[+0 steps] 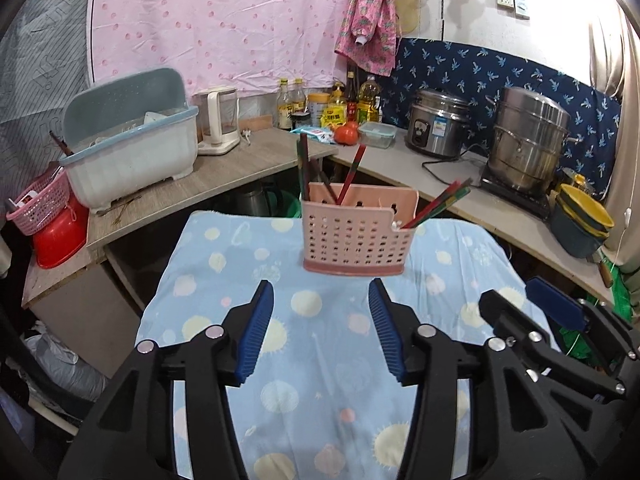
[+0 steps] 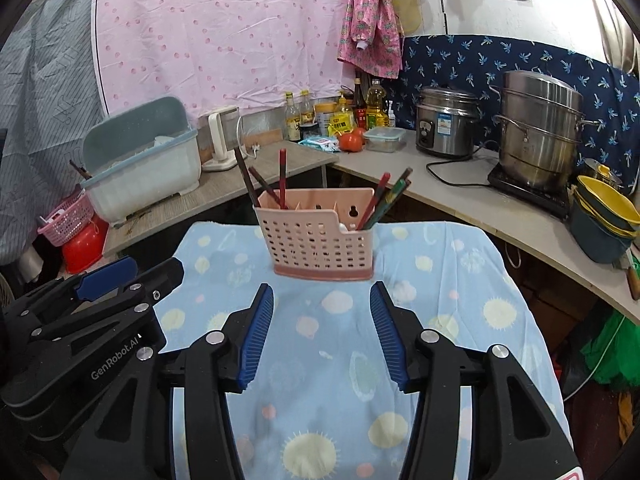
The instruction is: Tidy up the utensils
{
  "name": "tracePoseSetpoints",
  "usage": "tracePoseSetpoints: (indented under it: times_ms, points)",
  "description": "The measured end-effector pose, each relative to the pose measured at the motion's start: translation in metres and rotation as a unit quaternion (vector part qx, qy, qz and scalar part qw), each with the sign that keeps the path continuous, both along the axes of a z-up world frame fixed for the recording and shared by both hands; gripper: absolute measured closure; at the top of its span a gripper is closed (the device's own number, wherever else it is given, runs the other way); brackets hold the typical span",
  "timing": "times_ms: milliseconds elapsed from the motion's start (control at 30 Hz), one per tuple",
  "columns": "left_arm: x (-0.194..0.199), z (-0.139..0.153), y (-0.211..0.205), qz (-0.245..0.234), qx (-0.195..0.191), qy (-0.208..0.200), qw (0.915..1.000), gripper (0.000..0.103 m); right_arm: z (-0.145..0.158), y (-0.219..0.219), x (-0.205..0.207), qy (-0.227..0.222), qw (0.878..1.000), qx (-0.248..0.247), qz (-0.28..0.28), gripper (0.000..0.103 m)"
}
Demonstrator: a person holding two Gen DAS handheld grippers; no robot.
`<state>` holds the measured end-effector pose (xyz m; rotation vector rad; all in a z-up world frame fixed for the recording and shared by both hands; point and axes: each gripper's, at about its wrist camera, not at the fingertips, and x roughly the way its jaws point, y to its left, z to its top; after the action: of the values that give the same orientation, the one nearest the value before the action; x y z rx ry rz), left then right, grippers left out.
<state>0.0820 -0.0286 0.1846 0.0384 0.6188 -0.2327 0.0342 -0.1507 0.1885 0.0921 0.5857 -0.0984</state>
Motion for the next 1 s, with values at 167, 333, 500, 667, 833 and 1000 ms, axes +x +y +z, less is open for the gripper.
tracePoseSetpoints:
  times_ms: [167,333,500,667,833,1000]
  points:
    - [-0.011,-0.018,0.007,0.013,0.007,0.016,0.9998,0.055,-0.013,0.005,-0.014,0.011,1.000,-0.002,-0.002,0.052]
    - [-0.024,-0.030,0.014,0.030,0.013,0.021,0.9992,0.048,-0.025,0.009,-0.024,0.022,1.000,-0.004,0.003,0.050]
    - [-0.033,-0.037,0.019,0.042,0.014,0.028,0.9986,0.041,-0.038,0.011,-0.033,0.033,0.999,0.008,0.004,0.048]
    - [-0.043,-0.041,0.019,0.048,0.030,0.024,0.9981,0.033,-0.045,0.011,-0.043,0.038,0.999,0.012,0.001,0.045]
    - [-0.054,-0.047,0.018,0.051,0.035,0.027,0.9977,0.027,-0.049,0.011,-0.051,0.039,0.999,0.006,-0.003,0.041]
    - [-0.058,-0.055,0.020,0.054,0.036,0.037,0.9972,0.023,-0.052,0.010,-0.057,0.041,0.999,-0.003,-0.007,0.038]
